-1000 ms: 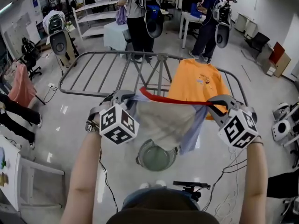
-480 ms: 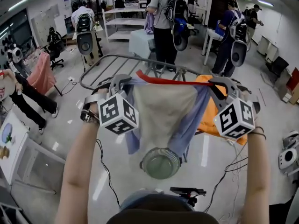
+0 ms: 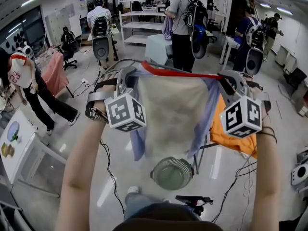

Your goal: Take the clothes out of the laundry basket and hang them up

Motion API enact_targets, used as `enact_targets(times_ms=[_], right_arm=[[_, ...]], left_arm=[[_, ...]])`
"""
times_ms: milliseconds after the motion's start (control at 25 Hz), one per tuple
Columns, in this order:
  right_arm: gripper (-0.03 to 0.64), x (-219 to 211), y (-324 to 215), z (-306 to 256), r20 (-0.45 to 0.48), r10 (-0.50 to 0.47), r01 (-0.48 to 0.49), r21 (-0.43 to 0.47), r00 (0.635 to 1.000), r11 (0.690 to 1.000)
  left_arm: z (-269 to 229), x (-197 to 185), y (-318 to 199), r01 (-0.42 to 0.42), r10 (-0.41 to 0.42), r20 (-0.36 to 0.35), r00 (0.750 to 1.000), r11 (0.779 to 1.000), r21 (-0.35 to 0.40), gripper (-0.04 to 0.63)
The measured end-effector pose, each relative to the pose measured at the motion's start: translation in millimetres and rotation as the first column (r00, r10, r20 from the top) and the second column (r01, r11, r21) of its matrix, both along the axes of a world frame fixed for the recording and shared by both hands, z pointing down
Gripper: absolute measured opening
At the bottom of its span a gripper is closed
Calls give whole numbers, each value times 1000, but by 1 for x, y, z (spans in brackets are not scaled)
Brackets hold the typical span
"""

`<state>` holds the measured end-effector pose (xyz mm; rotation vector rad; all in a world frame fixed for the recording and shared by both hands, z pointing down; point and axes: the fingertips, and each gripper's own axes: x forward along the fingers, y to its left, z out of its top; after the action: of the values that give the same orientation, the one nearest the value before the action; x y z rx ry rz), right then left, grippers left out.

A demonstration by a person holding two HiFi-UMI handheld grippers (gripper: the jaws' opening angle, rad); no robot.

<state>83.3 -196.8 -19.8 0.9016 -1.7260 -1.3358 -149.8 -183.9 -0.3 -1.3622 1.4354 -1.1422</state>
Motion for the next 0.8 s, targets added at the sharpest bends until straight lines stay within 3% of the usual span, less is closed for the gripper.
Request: enact_targets(times_ms=[360, 800], right_arm=[[12, -19, -29, 3, -41, 128, -124, 92, 991, 988], [12, -88, -89, -38, -80, 300, -274, 242, 950, 931]], left_arm=[[12, -22, -38, -100, 95, 127, 987, 994, 34, 28], [-38, -93, -119, -218, 186, 273, 944, 972, 92, 28]])
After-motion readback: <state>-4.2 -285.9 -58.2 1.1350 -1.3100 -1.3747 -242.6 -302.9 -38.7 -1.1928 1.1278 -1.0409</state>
